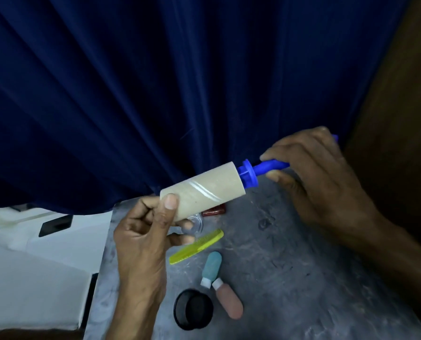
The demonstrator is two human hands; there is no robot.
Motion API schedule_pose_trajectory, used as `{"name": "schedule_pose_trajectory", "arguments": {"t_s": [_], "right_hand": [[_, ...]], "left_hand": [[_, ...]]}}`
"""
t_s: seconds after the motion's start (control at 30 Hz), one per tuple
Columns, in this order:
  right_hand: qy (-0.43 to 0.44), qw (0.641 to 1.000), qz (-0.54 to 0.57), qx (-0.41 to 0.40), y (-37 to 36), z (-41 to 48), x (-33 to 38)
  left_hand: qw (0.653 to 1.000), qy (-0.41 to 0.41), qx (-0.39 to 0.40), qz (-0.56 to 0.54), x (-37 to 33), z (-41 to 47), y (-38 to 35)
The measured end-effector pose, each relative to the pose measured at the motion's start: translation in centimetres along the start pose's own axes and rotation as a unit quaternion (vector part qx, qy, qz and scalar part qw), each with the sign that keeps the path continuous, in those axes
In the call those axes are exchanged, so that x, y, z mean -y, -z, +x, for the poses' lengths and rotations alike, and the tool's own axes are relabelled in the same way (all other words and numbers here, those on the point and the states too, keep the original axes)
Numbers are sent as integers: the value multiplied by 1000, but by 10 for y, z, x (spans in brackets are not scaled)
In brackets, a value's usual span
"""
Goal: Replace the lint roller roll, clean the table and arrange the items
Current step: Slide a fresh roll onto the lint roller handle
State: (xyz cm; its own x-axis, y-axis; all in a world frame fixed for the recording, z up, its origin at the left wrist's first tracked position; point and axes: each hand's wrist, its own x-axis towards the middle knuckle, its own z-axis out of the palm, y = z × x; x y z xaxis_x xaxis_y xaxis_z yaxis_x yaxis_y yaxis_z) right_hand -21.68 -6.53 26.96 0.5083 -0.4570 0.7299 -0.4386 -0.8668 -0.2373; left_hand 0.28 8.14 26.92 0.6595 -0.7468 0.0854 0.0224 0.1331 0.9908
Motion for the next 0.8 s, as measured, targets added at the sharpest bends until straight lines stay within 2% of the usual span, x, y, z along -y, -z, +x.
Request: {"name": "schedule_pose_trajectory", "arguments": {"t_s": [0.1, 0.37, 0.47, 0.57, 0.63, 0.67, 0.7, 0.8], "right_hand": [[9, 1000, 0, -7, -2, 5, 1], [10, 1000, -8, -12, -3, 14, 6], [-14, 1000, 18, 17, 7, 15, 4], [-52, 994, 76, 59, 16, 14, 0], [-69, 989, 99, 80, 20, 13, -4], [-72, 988, 103, 89, 20, 13, -6], [-73, 987, 103, 96, 19, 12, -8], [-81, 987, 102, 98, 15, 7, -15]], "left_hand": [[1000, -5, -8, -14, -6, 3, 1], [998, -45, 43, 9, -21, 10, -9], [993, -95, 59, 37, -24, 11, -8], [972, -196, 94, 92, -21, 12, -6], [938, -294, 119, 140, -15, 15, -4], [911, -352, 120, 180, -12, 17, -3], [874, -413, 110, 229, -8, 20, -3], [738, -571, 68, 354, 9, 25, -1]]}}
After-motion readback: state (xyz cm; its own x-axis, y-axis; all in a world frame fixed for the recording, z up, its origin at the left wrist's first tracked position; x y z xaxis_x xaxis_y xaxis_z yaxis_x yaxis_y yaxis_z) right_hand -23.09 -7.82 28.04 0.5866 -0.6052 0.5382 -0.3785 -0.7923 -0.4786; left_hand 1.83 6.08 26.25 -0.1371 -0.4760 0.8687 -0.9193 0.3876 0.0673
